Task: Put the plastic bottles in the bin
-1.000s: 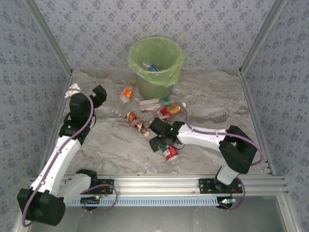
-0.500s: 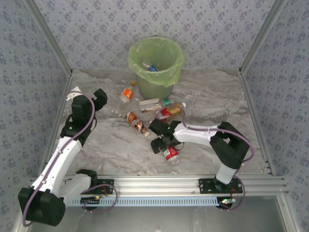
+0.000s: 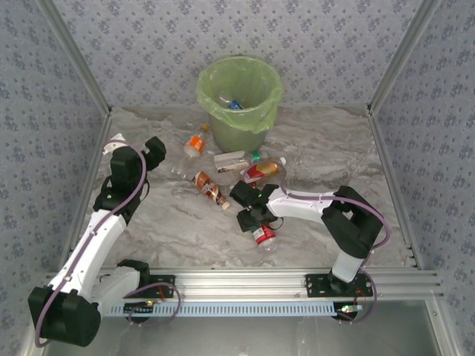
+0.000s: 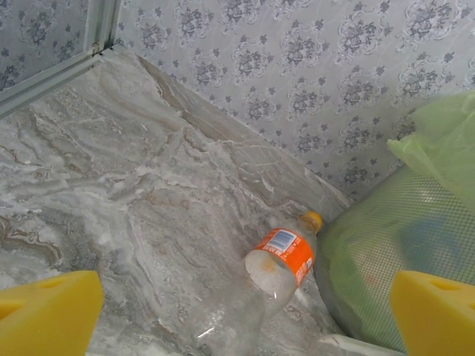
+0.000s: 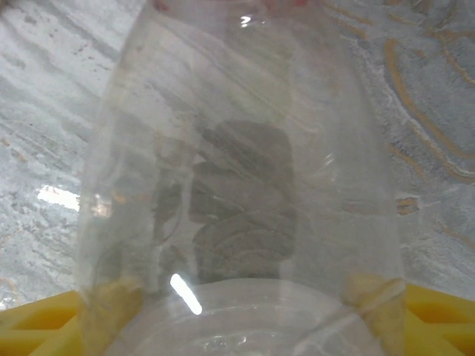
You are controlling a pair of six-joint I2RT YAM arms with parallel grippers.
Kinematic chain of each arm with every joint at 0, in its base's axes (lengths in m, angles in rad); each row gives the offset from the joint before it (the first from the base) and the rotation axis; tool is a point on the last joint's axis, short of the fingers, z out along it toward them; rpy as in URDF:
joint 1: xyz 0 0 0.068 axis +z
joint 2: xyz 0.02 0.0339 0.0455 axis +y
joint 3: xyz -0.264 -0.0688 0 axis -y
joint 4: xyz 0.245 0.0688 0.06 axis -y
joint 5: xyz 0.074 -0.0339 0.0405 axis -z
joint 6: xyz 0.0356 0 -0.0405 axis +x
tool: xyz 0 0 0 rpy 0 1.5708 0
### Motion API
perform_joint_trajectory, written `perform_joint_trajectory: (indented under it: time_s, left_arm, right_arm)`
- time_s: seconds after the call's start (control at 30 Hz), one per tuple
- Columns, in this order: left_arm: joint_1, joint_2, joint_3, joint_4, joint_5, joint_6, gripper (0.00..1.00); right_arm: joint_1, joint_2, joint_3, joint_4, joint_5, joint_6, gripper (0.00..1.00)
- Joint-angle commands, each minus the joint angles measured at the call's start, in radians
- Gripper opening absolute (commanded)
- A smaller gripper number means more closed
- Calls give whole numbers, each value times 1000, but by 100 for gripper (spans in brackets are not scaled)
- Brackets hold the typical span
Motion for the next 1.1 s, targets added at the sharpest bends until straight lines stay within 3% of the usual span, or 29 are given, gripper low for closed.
perform_joint_trajectory:
  time_s: [0.0,0.17,0.33,0.77,1.07]
  left_arm:
    - [13,8,-1,35,15,-12,99]
    - [15,39,50,-50,-82,-87,99]
    - [15,44,44,-17,-48,-60,99]
    - [15,64,42,-11,-40,-40,99]
    - [15,65,35,10,-13,-6,99]
  right_arm:
    - [-3,-29,-28,5,63,32,69]
    - [-8,-85,-71,34,106,55,59]
    - [-17,-138,-106,63,141,75,51]
    - [-43,-346,-162,159,220,62,49]
    - [-129,-459,-167,292,205,28,47]
